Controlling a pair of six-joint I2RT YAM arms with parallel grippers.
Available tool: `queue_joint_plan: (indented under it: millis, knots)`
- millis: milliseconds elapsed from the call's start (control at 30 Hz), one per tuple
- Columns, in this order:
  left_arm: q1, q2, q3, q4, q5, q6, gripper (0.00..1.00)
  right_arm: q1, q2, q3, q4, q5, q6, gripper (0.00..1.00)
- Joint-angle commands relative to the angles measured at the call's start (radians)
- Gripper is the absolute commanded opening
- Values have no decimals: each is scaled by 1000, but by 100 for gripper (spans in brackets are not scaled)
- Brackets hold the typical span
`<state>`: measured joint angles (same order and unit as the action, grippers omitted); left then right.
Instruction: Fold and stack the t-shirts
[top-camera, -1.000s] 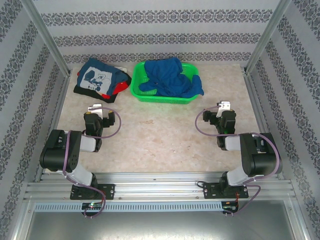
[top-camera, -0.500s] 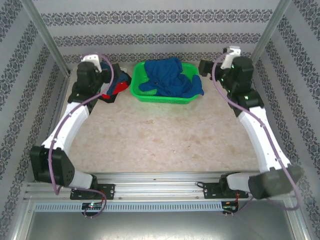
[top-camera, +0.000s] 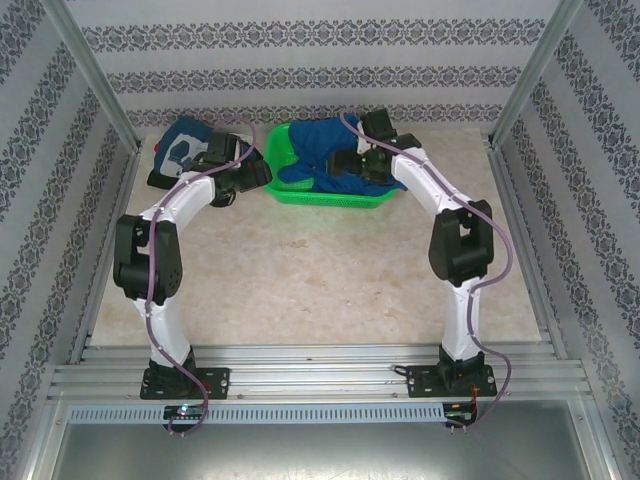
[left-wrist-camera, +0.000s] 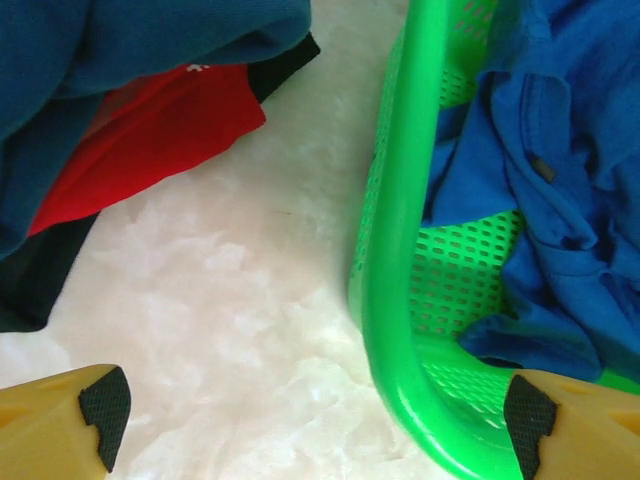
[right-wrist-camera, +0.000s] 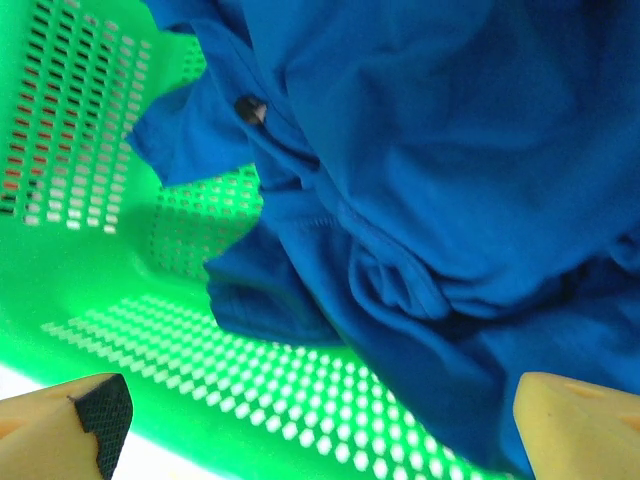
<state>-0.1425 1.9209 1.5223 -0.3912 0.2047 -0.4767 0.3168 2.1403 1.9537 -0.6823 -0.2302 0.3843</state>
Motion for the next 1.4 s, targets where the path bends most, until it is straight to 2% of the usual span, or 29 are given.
queue_joint_plan:
  millis: [0,200,367,467,633,700,800,867,900,933,1000,1167,1367]
  knots:
    - [-9,32,43,38,46,-50,96,5,75,124,-68,-1,34,98]
    - [-15,93,45,104,93,-89,89,4,209,212,-100,63,60,98]
    - [-27,156,91,80,95,-92,85,4,304,308,-126,88,71,97]
    - [-37,181,108,68,87,-86,80,5,352,348,-129,101,76,97]
    - [-48,206,118,72,99,-82,64,4,424,401,-145,142,110,90]
    - [-51,212,121,66,103,-76,57,-2,442,399,-136,141,145,79]
    - [-56,225,134,50,114,-61,48,-15,454,395,-117,140,203,50]
    - [-58,228,138,50,122,-52,42,-27,441,384,-95,122,232,26]
    - [-59,229,140,49,121,-50,39,-32,426,376,-77,110,242,14]
    - [-59,228,138,51,120,-49,36,-38,402,366,-58,103,245,6]
    - [-60,233,139,61,126,-49,32,-43,328,334,-4,108,230,0]
    - [-78,280,187,67,134,-49,26,-56,68,241,108,110,152,0]
    - [-146,405,374,36,125,-40,25,-70,-285,115,140,35,92,0]
